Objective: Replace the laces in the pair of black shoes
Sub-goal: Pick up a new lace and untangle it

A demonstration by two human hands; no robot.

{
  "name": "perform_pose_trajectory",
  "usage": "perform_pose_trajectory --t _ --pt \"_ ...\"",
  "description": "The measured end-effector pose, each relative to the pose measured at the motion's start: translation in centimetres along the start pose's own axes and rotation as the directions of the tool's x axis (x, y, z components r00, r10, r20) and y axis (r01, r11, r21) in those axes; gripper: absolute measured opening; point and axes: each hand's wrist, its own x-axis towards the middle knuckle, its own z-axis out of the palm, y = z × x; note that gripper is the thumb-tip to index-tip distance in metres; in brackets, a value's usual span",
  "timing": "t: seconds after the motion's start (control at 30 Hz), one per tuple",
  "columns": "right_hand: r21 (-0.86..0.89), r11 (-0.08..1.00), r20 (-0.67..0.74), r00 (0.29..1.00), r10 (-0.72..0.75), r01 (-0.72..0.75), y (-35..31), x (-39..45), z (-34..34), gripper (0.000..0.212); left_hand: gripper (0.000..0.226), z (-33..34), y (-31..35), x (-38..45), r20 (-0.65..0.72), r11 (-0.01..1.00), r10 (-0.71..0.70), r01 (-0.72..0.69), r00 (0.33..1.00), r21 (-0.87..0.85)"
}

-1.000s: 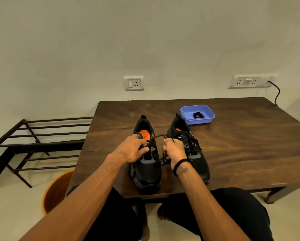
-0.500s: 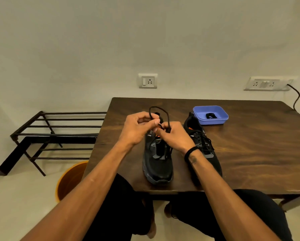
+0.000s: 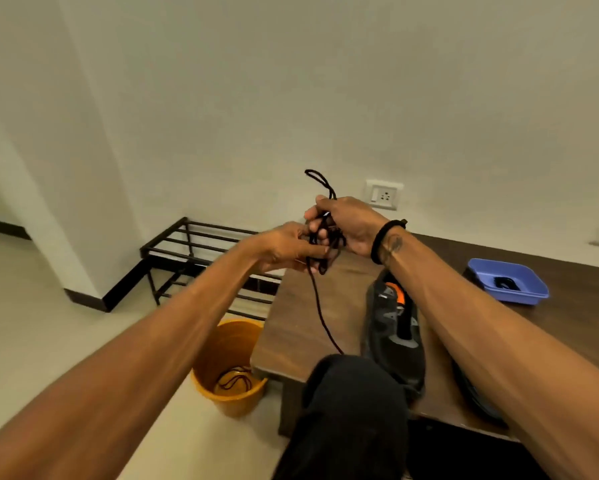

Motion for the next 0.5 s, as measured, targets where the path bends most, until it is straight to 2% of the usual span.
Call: perform_pose_trajectory --t 0.13,0.27,0.37,0.5 --pt "-0.033 0.999 0.080 0.996 0.039 -0.036 0.6 2.2 5.6 0.035 0.017 -6.0 -2.9 -2.9 -0.194 0.984 -0.070 0.099 0.979 0.146" --pt "-0.149 0.989 0.139 0.989 0.041 -0.019 2.5 4.1 9.7 0.024 0.016 -8.1 -6.9 -4.4 -0.355 0.988 -0.082 0.122 0.931 0.090" --pt "-0.290 0.957 0.169 0.985 0.026 0.025 4.4 5.5 12.4 0.013 0.019 -8.9 -11.2 -4.1 -0.452 0.984 -0.143 0.175 0.880 0.031" --pt "-0.473 0.878 0.194 0.981 0.032 0.065 7.7 7.9 14.6 0.014 0.017 -9.5 -16.9 -3.2 -0.549 0.970 -0.188 0.241 0.815 0.026"
